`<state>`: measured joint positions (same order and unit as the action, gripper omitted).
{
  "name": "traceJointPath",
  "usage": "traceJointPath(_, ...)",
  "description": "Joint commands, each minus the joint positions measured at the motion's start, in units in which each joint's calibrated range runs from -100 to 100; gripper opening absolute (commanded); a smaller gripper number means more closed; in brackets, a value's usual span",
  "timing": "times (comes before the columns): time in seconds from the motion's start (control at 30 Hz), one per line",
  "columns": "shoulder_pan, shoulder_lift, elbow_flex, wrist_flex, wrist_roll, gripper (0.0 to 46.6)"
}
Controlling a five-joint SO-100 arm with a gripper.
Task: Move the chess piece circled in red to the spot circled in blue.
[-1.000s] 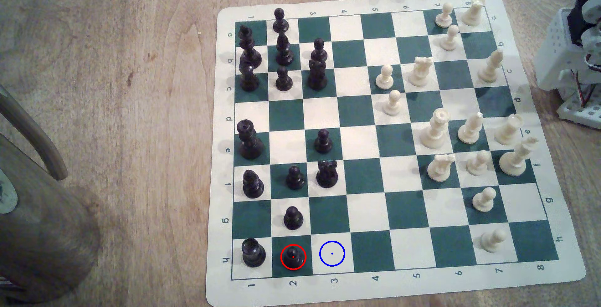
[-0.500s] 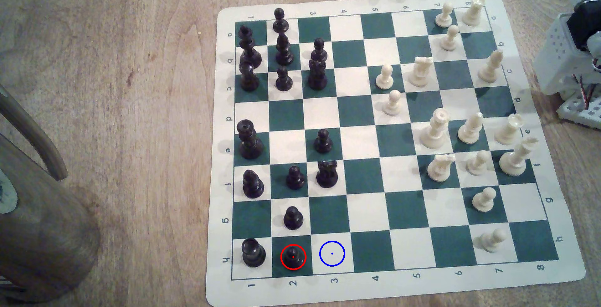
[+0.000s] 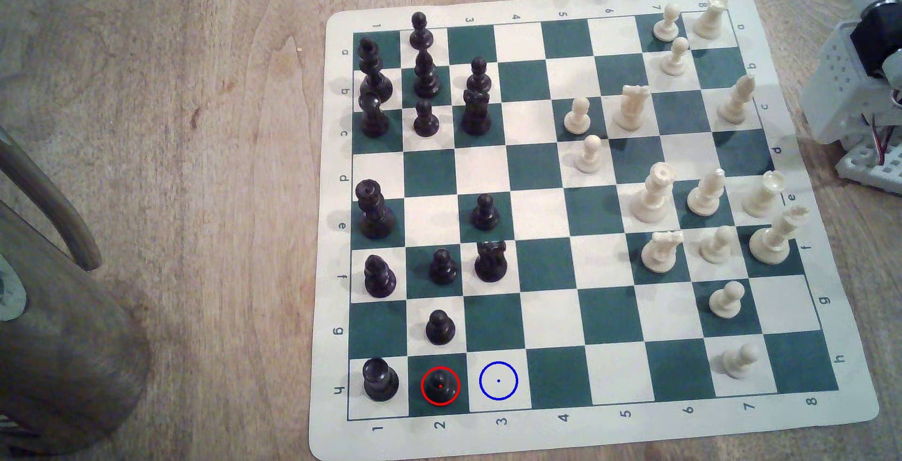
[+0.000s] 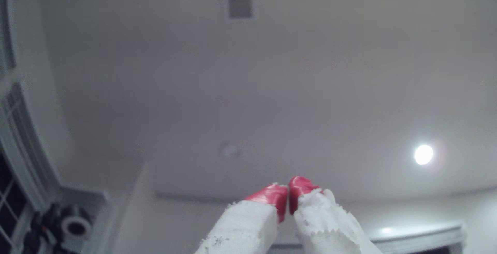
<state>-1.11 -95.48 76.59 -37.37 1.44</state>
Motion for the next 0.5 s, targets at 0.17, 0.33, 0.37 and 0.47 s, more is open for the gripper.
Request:
traceJointPath(0.17, -0.5, -0.2, -9.3, 30.8, -0.2, 5.6)
traceJointPath(0.33, -4.5, 11.7, -22.9, 48.2, -2.4, 0.2)
traceJointPath(0.37, -5.3, 15.2, -26.0, 50.1, -2.4, 0.2)
traceJointPath(0.47, -8.6, 29.0, -37.6, 56.5, -2.8, 0.2)
